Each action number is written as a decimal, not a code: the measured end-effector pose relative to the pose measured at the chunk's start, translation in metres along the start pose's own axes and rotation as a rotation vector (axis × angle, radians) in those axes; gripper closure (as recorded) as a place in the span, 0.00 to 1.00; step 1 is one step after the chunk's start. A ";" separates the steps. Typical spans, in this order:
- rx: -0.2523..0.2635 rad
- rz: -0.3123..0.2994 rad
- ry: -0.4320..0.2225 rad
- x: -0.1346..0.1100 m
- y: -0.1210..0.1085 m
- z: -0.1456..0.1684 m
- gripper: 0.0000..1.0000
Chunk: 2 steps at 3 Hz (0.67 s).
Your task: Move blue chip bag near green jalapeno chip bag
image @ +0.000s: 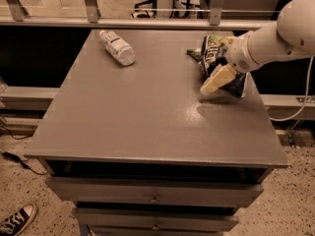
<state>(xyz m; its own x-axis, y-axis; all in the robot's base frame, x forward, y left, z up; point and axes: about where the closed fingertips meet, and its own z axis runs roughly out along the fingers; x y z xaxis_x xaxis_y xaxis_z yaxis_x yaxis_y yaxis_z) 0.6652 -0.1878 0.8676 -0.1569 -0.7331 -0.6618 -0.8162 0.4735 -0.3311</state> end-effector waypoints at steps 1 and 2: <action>-0.007 0.031 -0.051 -0.009 0.004 -0.013 0.00; 0.032 0.070 -0.136 -0.015 0.003 -0.057 0.00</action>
Offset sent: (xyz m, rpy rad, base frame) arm -0.0686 -0.0623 0.0964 0.2647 -0.1270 -0.0857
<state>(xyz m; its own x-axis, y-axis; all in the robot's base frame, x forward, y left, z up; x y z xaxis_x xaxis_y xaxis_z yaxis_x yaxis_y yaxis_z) 0.6332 -0.2034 0.9144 -0.1336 -0.6258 -0.7684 -0.7875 0.5377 -0.3010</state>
